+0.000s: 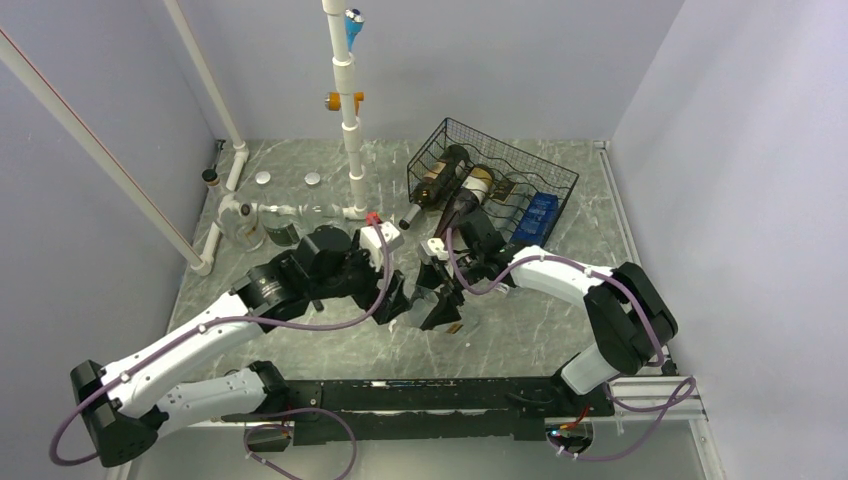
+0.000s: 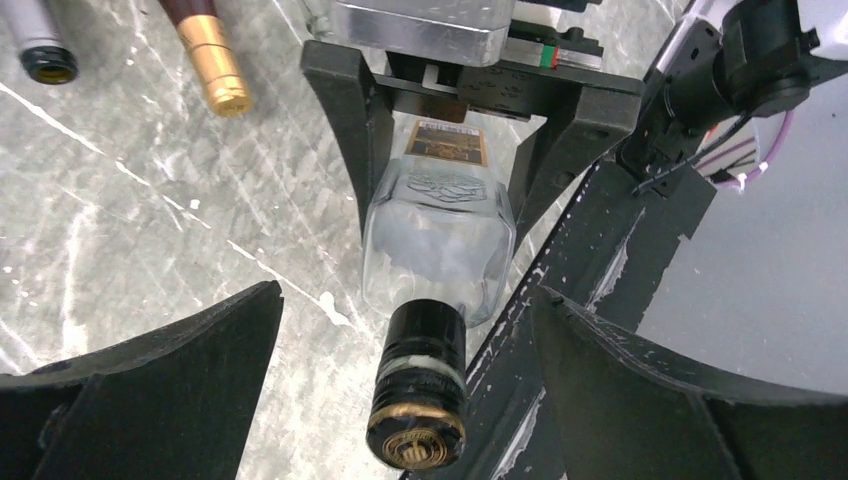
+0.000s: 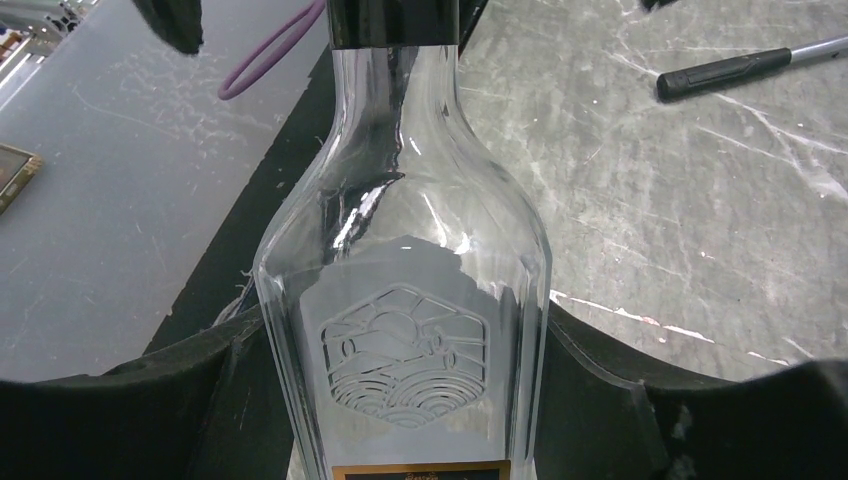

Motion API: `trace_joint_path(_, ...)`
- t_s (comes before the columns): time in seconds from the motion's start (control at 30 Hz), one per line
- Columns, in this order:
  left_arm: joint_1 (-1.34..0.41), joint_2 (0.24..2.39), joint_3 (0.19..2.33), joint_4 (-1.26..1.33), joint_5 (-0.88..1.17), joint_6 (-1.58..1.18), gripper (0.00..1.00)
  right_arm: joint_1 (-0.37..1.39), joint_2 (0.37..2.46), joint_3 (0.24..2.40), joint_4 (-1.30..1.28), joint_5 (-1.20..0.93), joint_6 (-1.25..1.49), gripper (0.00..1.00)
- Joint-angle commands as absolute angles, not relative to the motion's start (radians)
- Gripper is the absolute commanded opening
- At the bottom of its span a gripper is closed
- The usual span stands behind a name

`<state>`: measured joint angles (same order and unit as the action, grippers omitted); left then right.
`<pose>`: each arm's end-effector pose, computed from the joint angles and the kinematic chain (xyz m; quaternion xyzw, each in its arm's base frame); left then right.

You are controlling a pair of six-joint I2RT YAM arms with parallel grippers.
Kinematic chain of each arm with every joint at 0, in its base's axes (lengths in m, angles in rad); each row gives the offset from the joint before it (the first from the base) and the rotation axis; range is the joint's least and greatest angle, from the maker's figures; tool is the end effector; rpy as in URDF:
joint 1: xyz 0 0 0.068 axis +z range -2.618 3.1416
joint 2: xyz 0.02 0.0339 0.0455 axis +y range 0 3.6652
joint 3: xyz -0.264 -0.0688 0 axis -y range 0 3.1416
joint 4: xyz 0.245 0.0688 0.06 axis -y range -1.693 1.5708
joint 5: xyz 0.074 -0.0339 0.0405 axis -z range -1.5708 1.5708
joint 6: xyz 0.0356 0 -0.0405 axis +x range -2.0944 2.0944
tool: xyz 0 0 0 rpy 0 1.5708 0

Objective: Take the wine bottle off the wine rack
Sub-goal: Pick up the wine bottle from the wine rack.

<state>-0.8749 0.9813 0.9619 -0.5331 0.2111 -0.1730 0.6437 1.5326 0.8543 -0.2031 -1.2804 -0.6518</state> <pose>0.1302 -0.1675 0.3311 0.3467 0.7977 -0.3222 0.3737 0.2130 0.2025 0.2053 -0.6164 0.4801 0.5611 0.2733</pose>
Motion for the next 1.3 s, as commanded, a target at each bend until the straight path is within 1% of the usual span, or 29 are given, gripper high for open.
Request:
trace_joint_path(0.0, -0.864, 0.889, 0.922, -0.402, 0.152, -0.248, 0.99, 0.636, 1.506, 0.909, -0.207, -1.346, -0.674, 0.0)
trace_joint_path(0.13, -0.859, 0.81, 0.873, -0.337, 0.117, -0.319, 0.99, 0.624, 1.495, 0.91, -0.199, -1.352, -0.656, 0.0)
trace_joint_path(0.33, -0.856, 0.663, 0.813, -0.286, 0.004, -0.411, 1.0, 0.608, 1.483, 0.907, -0.161, -1.374, -0.604, 0.0)
trace_joint_path(0.4, -0.856, 0.612, 0.785, -0.264, -0.071, -0.446, 1.0, 0.602, 1.48, 0.902, -0.135, -1.381, -0.573, 0.0)
trace_joint_path(0.53, -0.857, 0.508, 0.72, -0.217, -0.142, -0.506, 0.99, 0.592, 1.475, 0.891, -0.067, -1.382, -0.487, 0.0)
trace_joint_path(0.73, -0.856, 0.421, 0.592, -0.098, -0.172, -0.597, 0.99, 0.579, 1.471, 0.868, 0.067, -1.377, -0.341, 0.0)
trace_joint_path(0.87, -0.857, 0.437, 0.525, 0.016, -0.16, -0.686, 1.0, 0.568, 1.468, 0.85, 0.156, -1.367, -0.255, 0.0)
trace_joint_path(1.03, -0.857, 0.524, 0.475, 0.184, -0.137, -0.788, 1.0, 0.561, 1.467, 0.841, 0.189, -1.355, -0.216, 0.0)
trace_joint_path(1.17, -0.857, 0.623, 0.499, 0.215, -0.15, -0.82, 0.99, 0.558, 1.464, 0.838, 0.196, -1.353, -0.21, 0.0)
trace_joint_path(1.27, -0.857, 0.692, 0.536, 0.169, -0.184, -0.869, 0.99, 0.558, 1.466, 0.836, 0.202, -1.351, -0.203, 0.0)
